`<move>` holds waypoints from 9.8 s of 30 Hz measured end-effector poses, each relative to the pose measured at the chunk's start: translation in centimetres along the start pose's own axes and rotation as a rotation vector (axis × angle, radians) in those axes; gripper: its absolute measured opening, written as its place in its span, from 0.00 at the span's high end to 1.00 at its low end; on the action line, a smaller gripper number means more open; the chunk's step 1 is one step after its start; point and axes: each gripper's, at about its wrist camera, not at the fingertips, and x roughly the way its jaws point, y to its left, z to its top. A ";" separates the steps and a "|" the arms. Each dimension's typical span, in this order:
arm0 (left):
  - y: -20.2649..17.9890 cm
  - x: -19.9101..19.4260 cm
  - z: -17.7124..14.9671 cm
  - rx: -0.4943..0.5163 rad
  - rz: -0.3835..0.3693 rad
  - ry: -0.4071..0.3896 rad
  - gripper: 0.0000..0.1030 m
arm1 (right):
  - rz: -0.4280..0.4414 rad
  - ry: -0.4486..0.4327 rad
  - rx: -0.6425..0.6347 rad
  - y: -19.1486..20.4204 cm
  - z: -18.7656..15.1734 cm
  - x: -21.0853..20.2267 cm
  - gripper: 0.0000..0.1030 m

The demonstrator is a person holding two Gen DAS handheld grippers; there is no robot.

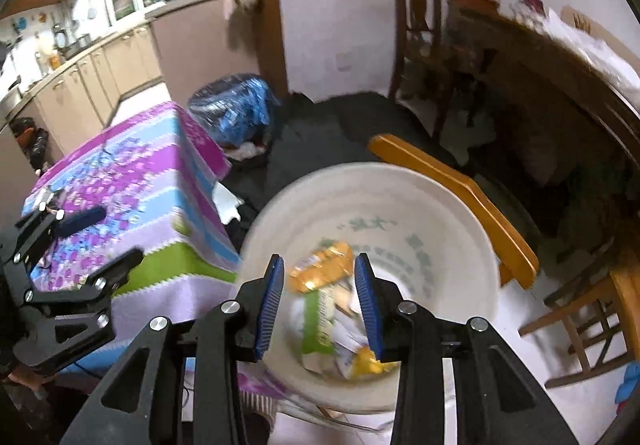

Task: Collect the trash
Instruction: 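Move both open grippers back from the bucket to the table, then grasp the white medicine box with the left gripper while the right gripper grasps the rice-cracker bag, then carry the medicine box and rice-cracker bag in both grippers to the bucket, then open the left gripper over the bucket while the right gripper releases the rice-cracker bag, then move both open grippers back from the bucket to the table, then grasp the orange paper cup with the right gripper while the left gripper grasps the black snack pouch, then carry the black pouch and orange paper cup in both grippers to the bucket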

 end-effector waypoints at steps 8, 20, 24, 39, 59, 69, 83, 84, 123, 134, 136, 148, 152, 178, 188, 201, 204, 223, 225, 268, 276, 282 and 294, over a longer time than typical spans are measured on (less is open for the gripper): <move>10.8 -4.2 -9.4 -0.248 0.134 0.070 0.42 | 0.204 0.073 -0.112 10.8 -1.8 3.8 0.55; 27.7 -10.5 -22.8 -0.606 0.452 0.161 0.36 | 0.648 -0.021 -0.613 33.2 -4.3 4.4 0.14; 29.6 -11.4 -24.4 -0.659 0.452 0.148 0.34 | 0.672 -0.076 -0.838 38.6 -3.5 4.5 0.12; 31.6 -10.2 -27.0 -0.756 0.425 0.166 0.27 | 0.626 -0.063 -0.998 45.4 -3.9 9.7 0.54; 34.9 -5.6 -19.9 -0.615 0.295 0.115 0.23 | 0.749 -0.085 -0.438 27.5 -8.9 0.2 0.54; 42.3 3.5 -18.7 -0.501 0.283 0.239 0.22 | 0.714 -0.069 -0.321 25.6 -7.3 1.1 0.54; 40.1 2.4 -18.6 -0.458 0.196 0.194 0.64 | 0.668 -0.053 -0.294 28.4 -5.8 2.1 0.54; 39.1 1.8 -18.8 -0.451 0.226 0.192 0.64 | 0.654 -0.051 -0.297 28.5 -5.7 2.1 0.54; 3.1 -1.9 2.5 -0.100 0.172 -0.063 0.65 | 0.061 -0.042 0.056 -1.7 2.4 -4.3 0.55; -6.5 2.3 8.9 0.047 -0.101 -0.007 0.65 | -0.104 0.072 0.197 -14.1 0.1 -2.5 0.55; -7.3 3.8 10.0 0.048 -0.192 0.044 0.65 | -0.117 0.091 0.209 -15.5 -0.3 -2.0 0.55; -10.8 8.9 10.4 0.113 -0.329 0.203 0.63 | -0.113 0.178 0.186 -15.3 -0.6 3.2 0.55; -10.6 9.4 10.3 0.116 -0.321 0.213 0.63 | -0.121 0.194 0.178 -15.0 -0.5 4.2 0.55; -11.1 10.6 10.7 0.126 -0.291 0.213 0.38 | -0.176 0.375 0.051 -13.7 2.7 7.7 0.42; -9.8 10.5 10.9 0.101 -0.244 0.202 0.37 | -0.187 0.379 0.063 -14.5 2.3 8.0 0.39; -8.3 6.7 10.3 0.059 -0.241 0.127 0.37 | -0.187 0.350 0.026 -12.3 2.7 6.3 0.39; -6.7 4.6 9.5 0.031 -0.221 0.078 0.37 | -0.153 0.302 -0.011 -9.7 3.5 4.9 0.39; 17.1 -5.1 -8.8 -0.396 0.166 0.112 0.26 | 0.389 0.083 -0.429 18.9 3.5 5.0 0.31; 19.9 -6.2 -11.4 -0.464 0.218 0.129 0.25 | 0.427 0.065 -0.556 23.6 3.4 5.4 0.26; 38.4 5.1 -11.5 0.084 -0.094 0.086 0.18 | 0.812 0.135 -0.332 24.0 -1.2 2.9 0.55; 38.0 8.4 -12.0 0.197 -0.257 0.154 0.24 | 0.767 0.166 -0.213 21.7 -1.9 4.0 0.54; 36.7 8.0 -12.1 0.190 -0.256 0.136 0.53 | 0.735 0.165 -0.188 22.7 -2.3 4.4 0.55; 26.4 -0.5 -15.7 -0.128 -0.137 0.142 0.57 | 0.582 0.150 -0.075 20.3 -5.0 4.1 0.56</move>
